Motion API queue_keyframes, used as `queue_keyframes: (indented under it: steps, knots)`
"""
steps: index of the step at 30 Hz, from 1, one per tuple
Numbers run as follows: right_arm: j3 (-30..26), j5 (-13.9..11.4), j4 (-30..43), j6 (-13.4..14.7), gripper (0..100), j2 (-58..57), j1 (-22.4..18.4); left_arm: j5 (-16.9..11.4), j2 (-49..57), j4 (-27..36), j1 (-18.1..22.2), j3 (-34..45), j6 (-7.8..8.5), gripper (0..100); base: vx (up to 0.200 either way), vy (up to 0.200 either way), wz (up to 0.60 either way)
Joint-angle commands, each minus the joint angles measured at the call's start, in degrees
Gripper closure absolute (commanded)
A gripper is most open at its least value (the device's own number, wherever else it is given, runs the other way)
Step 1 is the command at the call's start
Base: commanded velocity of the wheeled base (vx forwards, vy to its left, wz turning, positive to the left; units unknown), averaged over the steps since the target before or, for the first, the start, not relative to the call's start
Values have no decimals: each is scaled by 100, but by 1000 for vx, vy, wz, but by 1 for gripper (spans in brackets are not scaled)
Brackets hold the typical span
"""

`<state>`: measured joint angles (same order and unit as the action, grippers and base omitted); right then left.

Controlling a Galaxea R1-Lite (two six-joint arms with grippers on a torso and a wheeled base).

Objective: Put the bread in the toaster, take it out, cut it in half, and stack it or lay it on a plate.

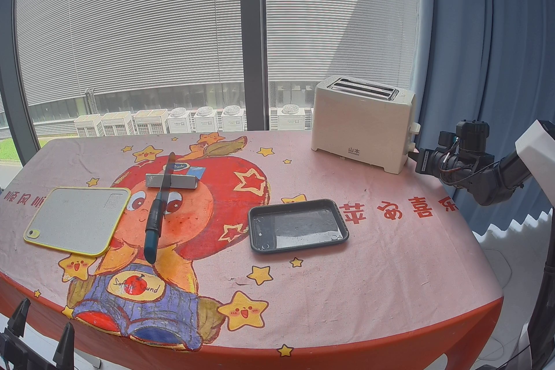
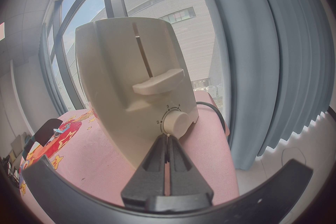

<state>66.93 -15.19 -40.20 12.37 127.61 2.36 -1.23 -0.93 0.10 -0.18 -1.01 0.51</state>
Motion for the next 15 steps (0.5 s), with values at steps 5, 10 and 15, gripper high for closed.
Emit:
queue_keyframes:
  steps: [5, 10, 15]
  knots:
    - [-4, -2, -5, -7, 100, 45, -8, 0, 93, -1, 1, 101, 2, 0, 0, 0, 0]
    - [-48, -2, -5, -7, 100, 36, 10, 0, 93, -1, 1, 101, 2, 0, 0, 0, 0]
    - [-92, -2, -5, -51, 100, 1, 18, 0, 93, -1, 1, 101, 2, 0, 0, 0, 0]
